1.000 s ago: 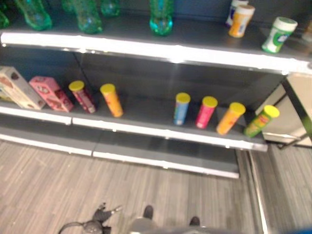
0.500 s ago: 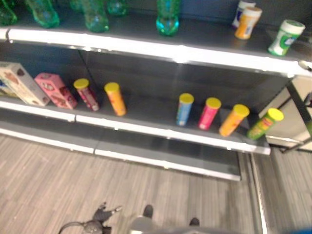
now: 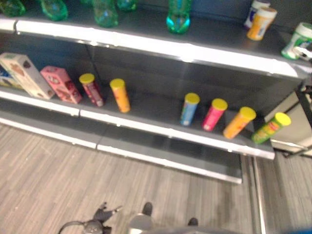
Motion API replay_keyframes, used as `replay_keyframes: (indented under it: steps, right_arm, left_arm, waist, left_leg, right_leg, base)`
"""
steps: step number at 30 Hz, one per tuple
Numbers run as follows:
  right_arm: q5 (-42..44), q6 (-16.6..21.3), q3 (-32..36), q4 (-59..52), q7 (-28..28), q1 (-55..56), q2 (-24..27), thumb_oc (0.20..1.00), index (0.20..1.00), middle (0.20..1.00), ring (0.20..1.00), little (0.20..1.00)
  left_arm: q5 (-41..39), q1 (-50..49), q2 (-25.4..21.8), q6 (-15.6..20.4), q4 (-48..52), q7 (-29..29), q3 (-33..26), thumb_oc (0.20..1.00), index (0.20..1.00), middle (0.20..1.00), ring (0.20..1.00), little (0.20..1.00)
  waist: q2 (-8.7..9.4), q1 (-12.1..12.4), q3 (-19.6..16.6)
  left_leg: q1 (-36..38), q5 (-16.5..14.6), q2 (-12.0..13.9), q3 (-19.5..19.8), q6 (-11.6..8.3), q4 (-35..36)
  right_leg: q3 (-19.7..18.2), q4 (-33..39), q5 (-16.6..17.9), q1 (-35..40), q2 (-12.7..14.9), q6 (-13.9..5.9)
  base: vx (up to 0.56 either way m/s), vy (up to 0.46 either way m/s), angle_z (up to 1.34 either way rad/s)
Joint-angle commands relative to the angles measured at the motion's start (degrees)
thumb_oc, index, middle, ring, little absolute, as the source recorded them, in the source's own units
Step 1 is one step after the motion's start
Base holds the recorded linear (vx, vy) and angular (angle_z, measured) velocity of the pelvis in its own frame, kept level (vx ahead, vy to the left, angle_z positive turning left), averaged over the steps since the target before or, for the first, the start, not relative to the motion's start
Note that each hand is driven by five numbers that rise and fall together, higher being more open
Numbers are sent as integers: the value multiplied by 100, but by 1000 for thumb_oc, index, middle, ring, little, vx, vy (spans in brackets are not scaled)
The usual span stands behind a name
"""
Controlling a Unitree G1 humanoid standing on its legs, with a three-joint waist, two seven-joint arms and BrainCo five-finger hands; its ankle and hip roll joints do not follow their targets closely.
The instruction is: Put the goods on the table back onto the shelves and tidy them up.
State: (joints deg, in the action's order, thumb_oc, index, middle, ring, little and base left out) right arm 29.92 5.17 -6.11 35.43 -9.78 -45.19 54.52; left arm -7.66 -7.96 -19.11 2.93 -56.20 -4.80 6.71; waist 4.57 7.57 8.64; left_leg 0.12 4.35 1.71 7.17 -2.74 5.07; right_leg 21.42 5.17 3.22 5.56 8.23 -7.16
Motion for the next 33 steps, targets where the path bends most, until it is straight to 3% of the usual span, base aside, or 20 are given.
replay_keyframes:
  steps: [1, 17, 33]
  right_arm:
    - [90, 85, -384, -88, -25, -647, 145, 1000, 1000, 1000, 1000, 1000]
    - [-902, -175, -445, -868, -581, -692, -282, 1000, 1000, 1000, 1000, 1000]
    - [-871, -279, -580, -952, -725, -837, -823, 1000, 1000, 1000, 1000, 1000]
  left_arm:
    - [-24, 306, -313, 55, -9, -92, 209, 1000, 1000, 1000, 1000, 1000]
    - [31, 360, -155, -26, -131, -355, 144, 1000, 1000, 1000, 1000, 1000]
    - [0, 389, -82, -68, -82, -476, 199, 1000, 1000, 1000, 1000, 1000]
  waist:
    - [189, 206, -41]
    - [149, 203, -15]
    - [110, 146, -2]
  left_leg:
    - [297, -715, 195, -366, -260, -7]
    - [240, -735, 68, -342, -176, -7]
    - [250, -754, 5, -412, -125, -7]
  right_leg:
    - [-121, -194, -259, 176, 360, -393]
    - [-88, -233, -201, 123, 490, -427]
    - [-138, -246, -147, 70, 568, -441]
  base:
    - [0, 0, 0]
    - [-8, 20, 2]
    - [-6, 15, -1]
